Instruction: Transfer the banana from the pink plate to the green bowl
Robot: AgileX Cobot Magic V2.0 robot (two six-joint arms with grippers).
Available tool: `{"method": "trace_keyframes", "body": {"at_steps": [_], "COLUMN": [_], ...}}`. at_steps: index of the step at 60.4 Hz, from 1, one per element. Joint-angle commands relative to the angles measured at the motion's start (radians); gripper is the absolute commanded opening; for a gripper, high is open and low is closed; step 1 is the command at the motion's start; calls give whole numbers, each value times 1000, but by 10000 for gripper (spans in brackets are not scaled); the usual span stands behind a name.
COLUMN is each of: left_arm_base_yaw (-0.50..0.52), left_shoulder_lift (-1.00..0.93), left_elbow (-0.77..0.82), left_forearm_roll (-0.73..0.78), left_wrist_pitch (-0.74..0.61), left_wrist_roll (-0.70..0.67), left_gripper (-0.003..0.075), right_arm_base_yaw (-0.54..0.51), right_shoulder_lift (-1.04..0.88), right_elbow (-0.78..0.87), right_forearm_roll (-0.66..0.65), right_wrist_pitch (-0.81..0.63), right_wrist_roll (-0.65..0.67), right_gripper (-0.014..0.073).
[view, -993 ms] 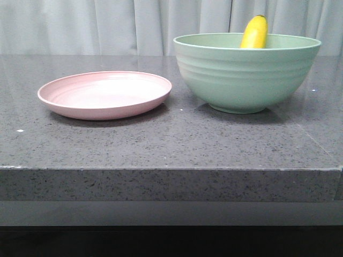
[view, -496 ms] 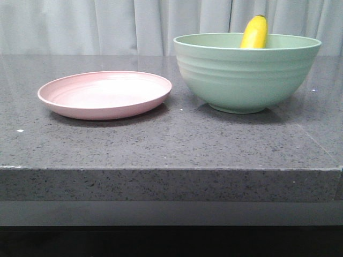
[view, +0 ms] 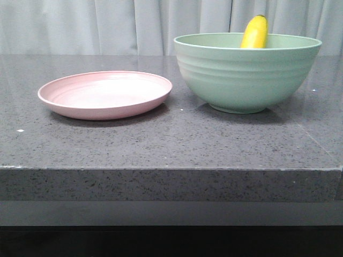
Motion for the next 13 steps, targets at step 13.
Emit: {"method": "trace_keyframes", "body": {"at_steps": [13], "left_arm_base_yaw": [2], "left_shoulder_lift": [-18], "left_elbow": [4], "left_forearm_roll": [-5], "left_wrist_pitch": [-82], "left_wrist_roll": [-1], "left_gripper": [-20], "right_arm_base_yaw": [-6], "right_shoulder_lift": [-23], "right_elbow": [1], "right_forearm_roll": [-14], "right_wrist_pitch": [-88], "right_wrist_roll": [3], "right_gripper": [-69]}}
